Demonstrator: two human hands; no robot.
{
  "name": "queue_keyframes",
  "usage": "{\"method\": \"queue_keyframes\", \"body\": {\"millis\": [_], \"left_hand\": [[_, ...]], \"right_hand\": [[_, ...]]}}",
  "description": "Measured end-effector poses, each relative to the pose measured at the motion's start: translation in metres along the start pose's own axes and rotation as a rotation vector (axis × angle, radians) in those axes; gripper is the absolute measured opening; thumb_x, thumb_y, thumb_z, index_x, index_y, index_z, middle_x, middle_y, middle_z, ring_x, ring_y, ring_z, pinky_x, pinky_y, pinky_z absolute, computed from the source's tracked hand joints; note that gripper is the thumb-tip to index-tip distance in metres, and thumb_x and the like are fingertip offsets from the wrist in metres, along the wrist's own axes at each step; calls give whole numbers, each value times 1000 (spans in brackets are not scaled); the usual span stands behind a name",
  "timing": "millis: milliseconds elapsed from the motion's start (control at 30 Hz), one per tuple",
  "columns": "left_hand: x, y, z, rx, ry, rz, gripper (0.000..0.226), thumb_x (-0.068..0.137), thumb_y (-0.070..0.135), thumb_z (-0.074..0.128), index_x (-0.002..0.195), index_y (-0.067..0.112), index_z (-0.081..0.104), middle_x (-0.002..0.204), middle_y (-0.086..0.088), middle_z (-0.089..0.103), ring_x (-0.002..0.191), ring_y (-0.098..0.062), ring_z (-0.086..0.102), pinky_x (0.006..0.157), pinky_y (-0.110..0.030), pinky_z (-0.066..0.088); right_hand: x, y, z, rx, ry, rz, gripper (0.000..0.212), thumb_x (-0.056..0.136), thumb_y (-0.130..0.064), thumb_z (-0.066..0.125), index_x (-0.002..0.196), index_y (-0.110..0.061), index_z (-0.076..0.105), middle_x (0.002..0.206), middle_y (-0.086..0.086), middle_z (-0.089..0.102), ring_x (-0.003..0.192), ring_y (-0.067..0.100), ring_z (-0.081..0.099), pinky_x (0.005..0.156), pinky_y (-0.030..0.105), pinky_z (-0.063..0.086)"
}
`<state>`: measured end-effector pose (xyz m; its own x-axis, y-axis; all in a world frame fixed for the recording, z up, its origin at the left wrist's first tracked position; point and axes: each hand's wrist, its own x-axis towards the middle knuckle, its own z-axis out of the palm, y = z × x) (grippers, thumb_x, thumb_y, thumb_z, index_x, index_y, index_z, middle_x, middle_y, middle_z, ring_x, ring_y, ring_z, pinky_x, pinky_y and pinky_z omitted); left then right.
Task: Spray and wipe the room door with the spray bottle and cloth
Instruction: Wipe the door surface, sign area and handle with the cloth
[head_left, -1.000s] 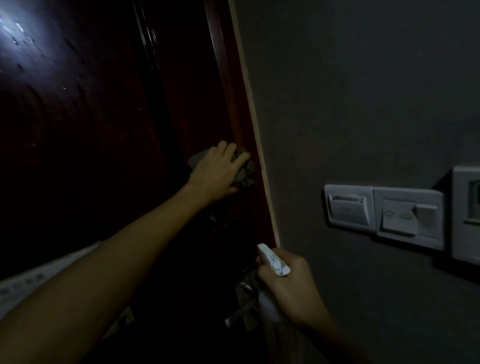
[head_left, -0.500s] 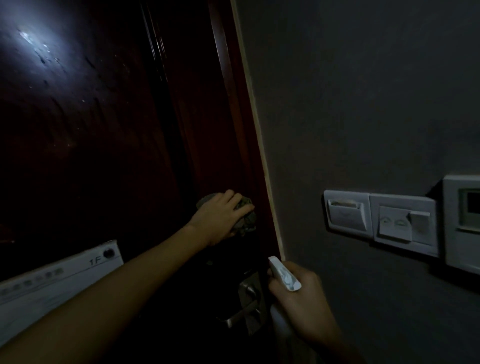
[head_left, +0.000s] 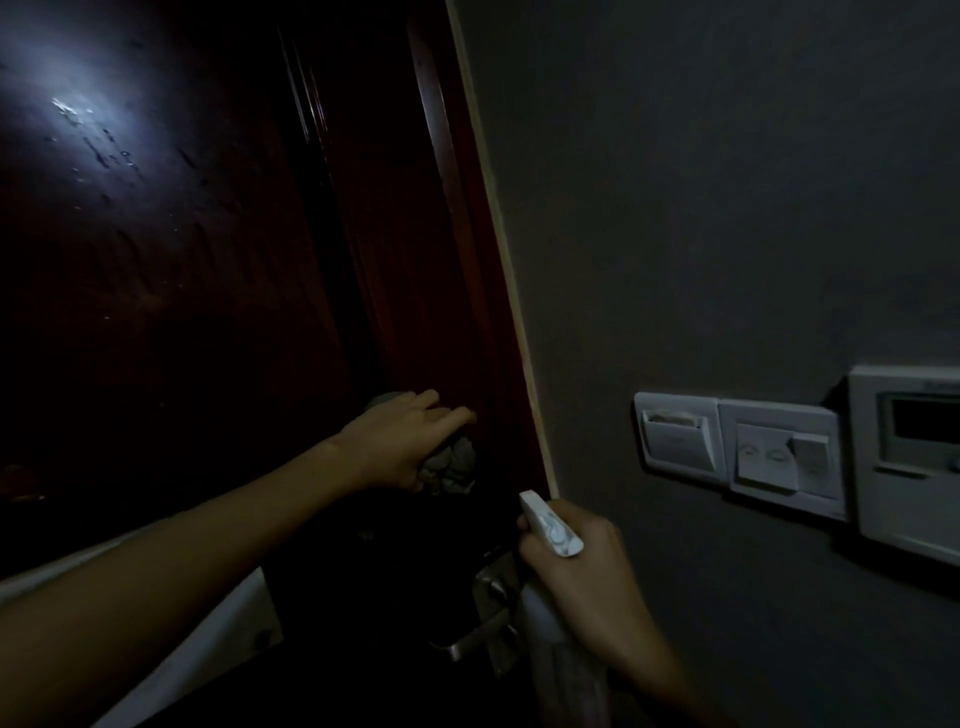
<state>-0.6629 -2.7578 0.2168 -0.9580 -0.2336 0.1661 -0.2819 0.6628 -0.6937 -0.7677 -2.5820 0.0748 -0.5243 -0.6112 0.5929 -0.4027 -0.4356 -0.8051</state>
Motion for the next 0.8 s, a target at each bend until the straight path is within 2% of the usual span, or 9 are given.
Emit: {"method": "queue_keyframes", "body": {"millis": [100,167,233,367,467,533,633,733,800], "left_hand": [[19,0,-9,-224,89,-151,91,72,41,78,144,24,25,130,-4,47,115,-20,44,83,-26,33],[33,4,-5,-303,64,-177,92,67,46,79,140,28,26,124,-5,46,113,-24,48,80,-32,42],[41,10,4,-261,-14,-165,92,66,52,77,138,27,26,124,-6,44,113,-26,49,74,-36,46],[39,18,16,-208,-68,-133,87,70,59,72,137,20,32,123,-8,45,112,-26,50,66,-33,41],[34,17,21,-255,-76,-125,85,71,58,72,134,17,33,120,-9,47,109,-27,51,68,-32,39],[29,16,23,-280,-94,-113,87,70,59,72,134,17,32,119,-11,47,109,-29,51,73,-34,44],[17,14,21,-281,-130,-126,93,71,59,72,141,17,27,124,-11,45,113,-29,51,71,-32,41],[8,16,17,-248,-190,-145,99,72,56,73,146,17,21,131,-13,43,118,-30,49,74,-34,42],[3,18,13,-224,-247,-158,103,71,57,74,148,18,19,137,-14,41,122,-32,48,86,-42,49]], "right_hand": [[4,-1,-1,-17,18,1,27,81,-4,65,59,-4,48,52,6,46,53,10,43,52,31,33],[6,-1,1,-25,26,16,31,79,-9,64,55,-11,44,50,-2,45,52,8,43,52,32,32],[6,0,3,-34,38,29,30,79,-10,64,56,-9,45,51,-1,45,51,8,43,52,31,32],[7,2,6,-53,63,42,27,81,1,64,63,6,45,54,9,42,53,10,42,53,28,31],[6,4,12,-103,87,49,27,81,2,65,60,7,50,54,6,43,52,14,41,53,30,31],[2,5,14,-121,72,65,24,82,-7,65,60,-6,56,57,3,53,54,14,47,55,31,38],[-5,0,15,-157,21,109,18,86,-11,66,76,-27,66,75,1,70,67,8,60,67,26,50],[-8,-9,20,-121,32,87,26,83,-1,65,61,-10,55,57,1,53,55,13,48,57,33,40],[-11,-16,22,-67,34,84,36,82,2,64,55,-8,43,52,-1,40,53,13,39,54,32,30]]}}
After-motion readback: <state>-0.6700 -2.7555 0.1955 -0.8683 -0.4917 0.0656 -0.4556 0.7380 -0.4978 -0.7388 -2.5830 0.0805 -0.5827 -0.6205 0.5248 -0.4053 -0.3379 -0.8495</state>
